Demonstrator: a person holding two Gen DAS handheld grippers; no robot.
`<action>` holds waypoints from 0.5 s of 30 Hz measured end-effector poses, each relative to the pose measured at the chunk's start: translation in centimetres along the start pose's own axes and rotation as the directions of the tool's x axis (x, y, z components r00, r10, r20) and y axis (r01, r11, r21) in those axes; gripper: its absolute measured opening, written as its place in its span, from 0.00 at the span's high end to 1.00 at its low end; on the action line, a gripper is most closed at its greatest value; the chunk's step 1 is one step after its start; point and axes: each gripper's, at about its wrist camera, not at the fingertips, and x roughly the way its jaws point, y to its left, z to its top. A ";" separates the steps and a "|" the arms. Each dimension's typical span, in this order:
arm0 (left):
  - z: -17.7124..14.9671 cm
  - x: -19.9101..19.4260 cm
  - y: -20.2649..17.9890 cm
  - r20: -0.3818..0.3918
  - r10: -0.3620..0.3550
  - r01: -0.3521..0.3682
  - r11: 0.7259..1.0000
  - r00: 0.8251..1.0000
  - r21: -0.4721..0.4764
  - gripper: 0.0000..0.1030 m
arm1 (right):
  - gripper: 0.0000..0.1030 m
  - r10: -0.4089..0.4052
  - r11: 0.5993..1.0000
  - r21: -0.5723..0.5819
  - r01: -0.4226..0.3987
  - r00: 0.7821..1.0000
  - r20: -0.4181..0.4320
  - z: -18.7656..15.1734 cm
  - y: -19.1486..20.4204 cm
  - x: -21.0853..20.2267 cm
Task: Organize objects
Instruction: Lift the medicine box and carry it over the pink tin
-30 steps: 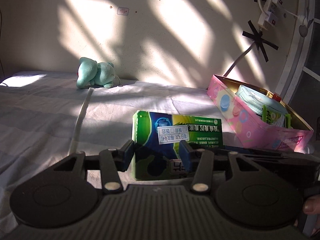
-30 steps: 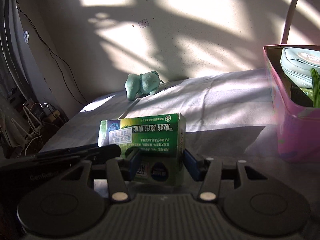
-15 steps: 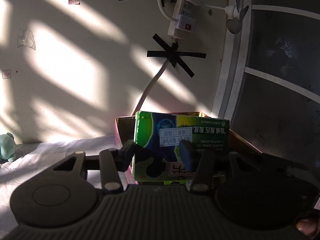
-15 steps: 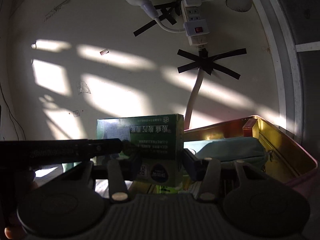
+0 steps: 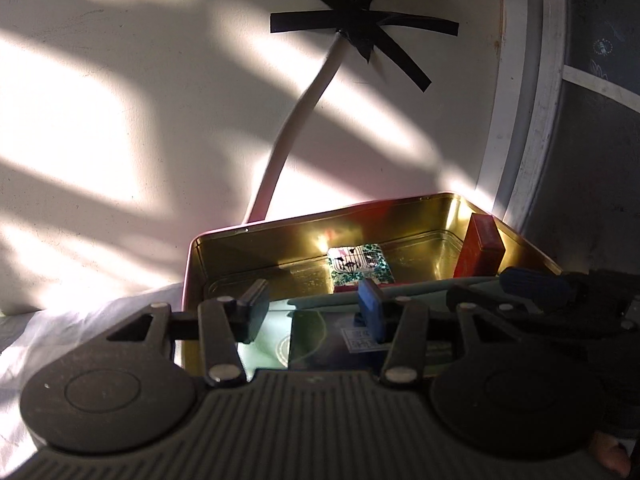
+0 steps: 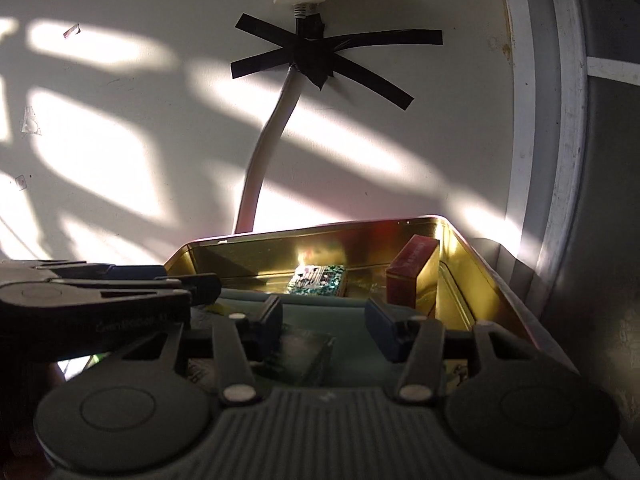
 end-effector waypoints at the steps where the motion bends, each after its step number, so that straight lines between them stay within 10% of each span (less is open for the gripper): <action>1: 0.1 0.4 0.2 -0.016 0.013 -0.013 1.000 1.000 -0.012 0.50 | 0.53 0.015 1.000 0.021 -0.014 1.000 -0.021 0.4 -0.3 0.3; 15: -3.6 -9.6 0.6 0.072 0.002 -0.002 1.000 0.997 -0.011 0.45 | 0.47 0.118 0.954 0.245 -0.173 0.967 0.224 -6.6 -1.9 -10.9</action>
